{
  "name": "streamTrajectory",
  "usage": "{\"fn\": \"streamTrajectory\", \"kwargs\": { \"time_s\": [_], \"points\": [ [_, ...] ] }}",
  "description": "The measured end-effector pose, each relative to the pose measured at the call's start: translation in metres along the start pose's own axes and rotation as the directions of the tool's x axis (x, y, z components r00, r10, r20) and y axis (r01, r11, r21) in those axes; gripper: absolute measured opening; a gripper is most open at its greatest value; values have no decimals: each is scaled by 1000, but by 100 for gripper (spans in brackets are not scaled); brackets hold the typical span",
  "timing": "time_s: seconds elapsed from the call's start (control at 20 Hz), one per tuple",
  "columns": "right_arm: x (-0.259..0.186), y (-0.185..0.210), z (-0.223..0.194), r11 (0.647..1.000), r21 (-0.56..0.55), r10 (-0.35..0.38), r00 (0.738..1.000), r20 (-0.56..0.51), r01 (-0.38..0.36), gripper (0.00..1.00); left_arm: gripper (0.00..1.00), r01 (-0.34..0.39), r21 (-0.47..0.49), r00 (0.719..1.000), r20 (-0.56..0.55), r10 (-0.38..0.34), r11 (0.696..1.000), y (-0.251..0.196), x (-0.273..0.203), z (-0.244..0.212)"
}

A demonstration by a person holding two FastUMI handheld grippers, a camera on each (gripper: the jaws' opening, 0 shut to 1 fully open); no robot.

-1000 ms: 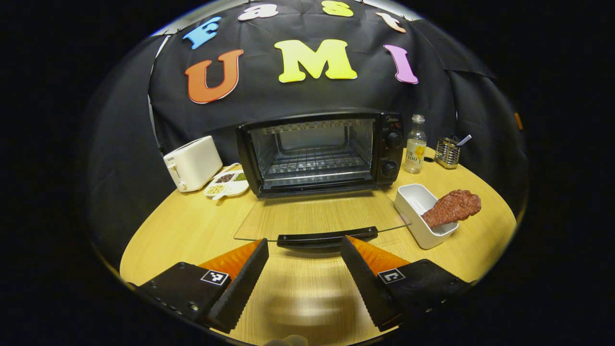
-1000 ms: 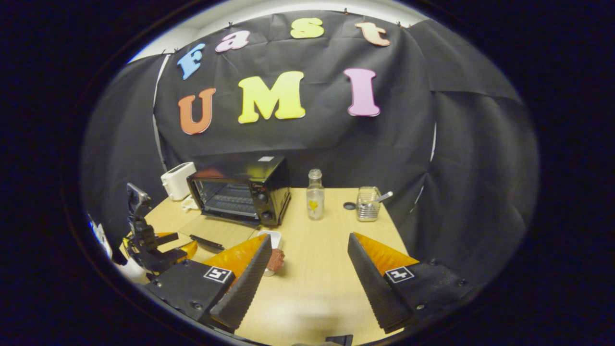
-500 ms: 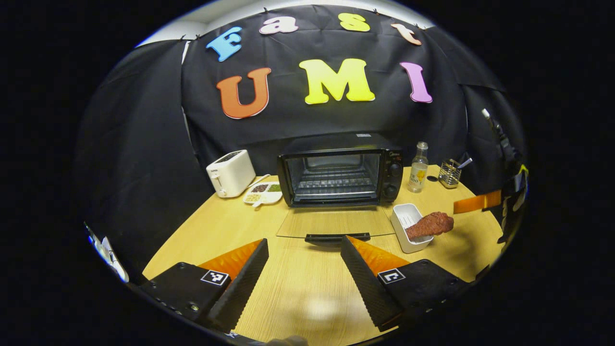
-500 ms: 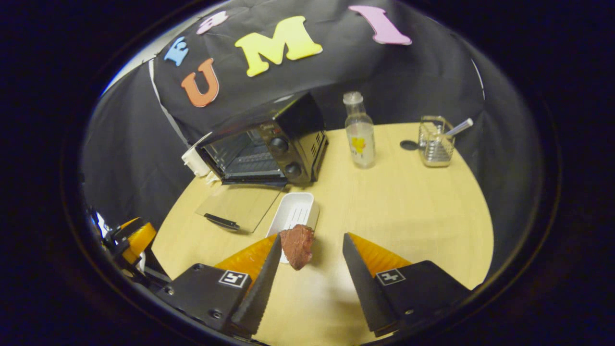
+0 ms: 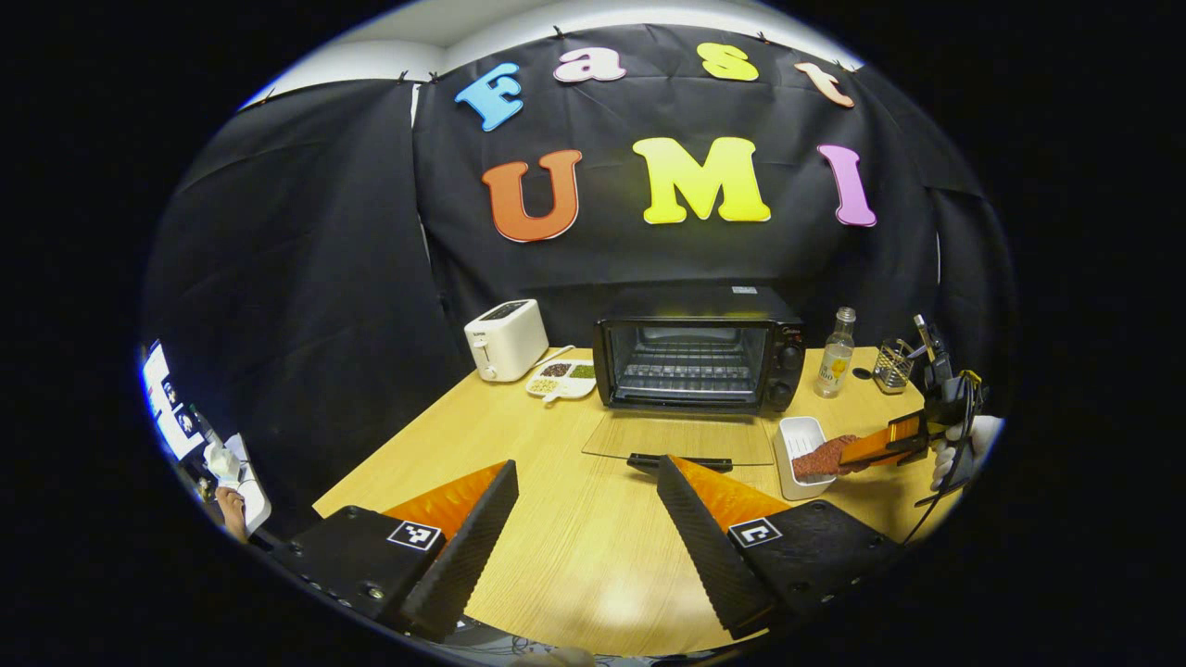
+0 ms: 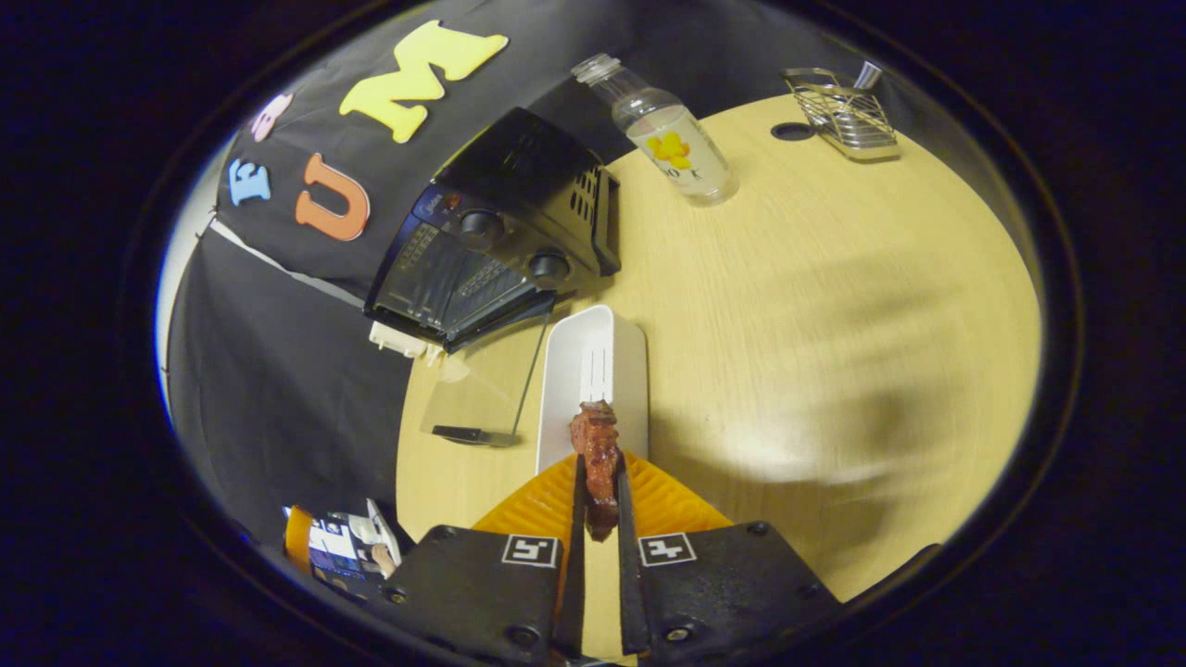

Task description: Open the electric oven with the left hand, put the food in, and close the electric oven.

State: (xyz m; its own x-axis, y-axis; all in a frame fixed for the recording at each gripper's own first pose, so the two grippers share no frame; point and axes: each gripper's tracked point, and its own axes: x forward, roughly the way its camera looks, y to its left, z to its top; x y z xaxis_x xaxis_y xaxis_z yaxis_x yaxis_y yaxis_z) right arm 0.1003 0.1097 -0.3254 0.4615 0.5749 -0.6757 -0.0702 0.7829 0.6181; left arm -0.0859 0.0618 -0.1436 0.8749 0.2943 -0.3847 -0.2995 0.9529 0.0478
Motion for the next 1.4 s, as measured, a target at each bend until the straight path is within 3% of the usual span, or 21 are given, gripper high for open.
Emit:
{"fn": "streamTrajectory", "kwargs": {
  "time_s": [0.2,0.35,0.65,1.05,1.3,1.35,1.4],
  "points": [
    [-15,14,3,1000,-19,-18,999,51,19,12,97,13,-18,1000,21,-13,1000,17,-5,-3],
    [-30,39,7,999,-10,-33,990,135,35,16,97,55,-27,998,24,-54,998,33,-6,-9],
    [-29,113,2,996,90,-21,947,320,-9,16,97,148,19,989,22,-148,989,73,-13,-26],
    [61,199,46,966,218,10,864,504,-139,16,96,229,81,973,7,-231,970,96,-29,-17],
    [117,215,98,925,314,-37,775,631,-212,16,97,241,52,970,10,-242,969,101,-24,1],
    [128,214,107,923,322,-51,762,645,-211,12,97,233,50,972,8,-234,971,104,-23,3],
    [138,212,114,921,330,-64,752,656,-209,16,97,223,53,975,7,-223,973,108,-20,6]
  ]
}}
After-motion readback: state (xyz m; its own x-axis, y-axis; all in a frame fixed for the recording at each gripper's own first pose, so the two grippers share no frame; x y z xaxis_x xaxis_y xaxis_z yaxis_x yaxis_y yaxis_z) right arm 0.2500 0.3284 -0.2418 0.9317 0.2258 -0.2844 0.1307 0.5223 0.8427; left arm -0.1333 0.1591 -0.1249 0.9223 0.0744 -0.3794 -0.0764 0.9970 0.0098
